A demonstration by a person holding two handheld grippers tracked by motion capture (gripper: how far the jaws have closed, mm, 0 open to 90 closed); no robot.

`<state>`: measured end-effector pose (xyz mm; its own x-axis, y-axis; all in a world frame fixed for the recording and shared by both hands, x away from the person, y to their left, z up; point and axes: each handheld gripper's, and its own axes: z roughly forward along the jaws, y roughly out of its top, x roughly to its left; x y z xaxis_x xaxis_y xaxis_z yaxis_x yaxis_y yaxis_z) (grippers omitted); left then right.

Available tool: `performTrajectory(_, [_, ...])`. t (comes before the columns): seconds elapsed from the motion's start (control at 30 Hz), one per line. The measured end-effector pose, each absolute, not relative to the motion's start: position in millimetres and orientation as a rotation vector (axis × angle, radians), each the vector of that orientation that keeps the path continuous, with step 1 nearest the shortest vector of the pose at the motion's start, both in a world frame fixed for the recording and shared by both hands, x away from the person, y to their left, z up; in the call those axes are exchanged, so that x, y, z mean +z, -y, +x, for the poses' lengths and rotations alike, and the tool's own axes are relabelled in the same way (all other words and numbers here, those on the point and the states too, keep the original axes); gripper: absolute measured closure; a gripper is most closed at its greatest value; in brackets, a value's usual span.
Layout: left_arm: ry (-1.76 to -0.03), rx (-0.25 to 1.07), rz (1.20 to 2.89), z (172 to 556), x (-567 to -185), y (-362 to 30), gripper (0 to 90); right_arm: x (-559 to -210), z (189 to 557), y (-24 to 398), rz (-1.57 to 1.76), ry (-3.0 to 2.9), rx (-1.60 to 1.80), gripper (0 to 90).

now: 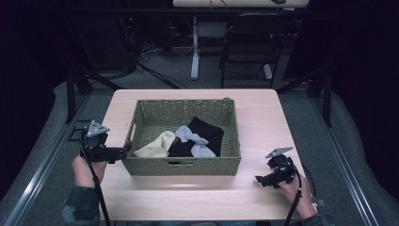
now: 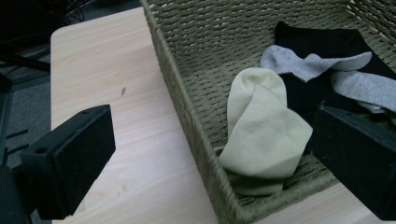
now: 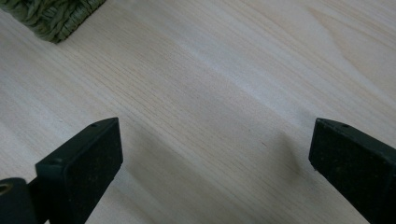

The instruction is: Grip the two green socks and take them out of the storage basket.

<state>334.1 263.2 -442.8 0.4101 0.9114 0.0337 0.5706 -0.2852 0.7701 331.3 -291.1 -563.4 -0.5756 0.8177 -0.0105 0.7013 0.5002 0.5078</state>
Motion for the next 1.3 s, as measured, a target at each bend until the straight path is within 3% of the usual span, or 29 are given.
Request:
performTrajectory(0.33, [-1.224, 0.558, 2.079, 362.8, -433.6, -241.1, 0.6, -563.9, 331.3, 290.2, 1.292, -2.494, 0.684, 2.1])
performTrajectory(0.67, [-1.226, 0.416, 2.212, 397.8, -445.2, -212.1, 2.6, -564.3, 329.8, 291.7, 1.299, -2.49, 0.689, 2.1])
performTrajectory(1.3, [-1.254, 0.26, 2.432, 430.3, -474.8, -172.5, 9.2, -564.2, 329.6, 291.6, 1.298, -2.492, 0.688, 2.2])
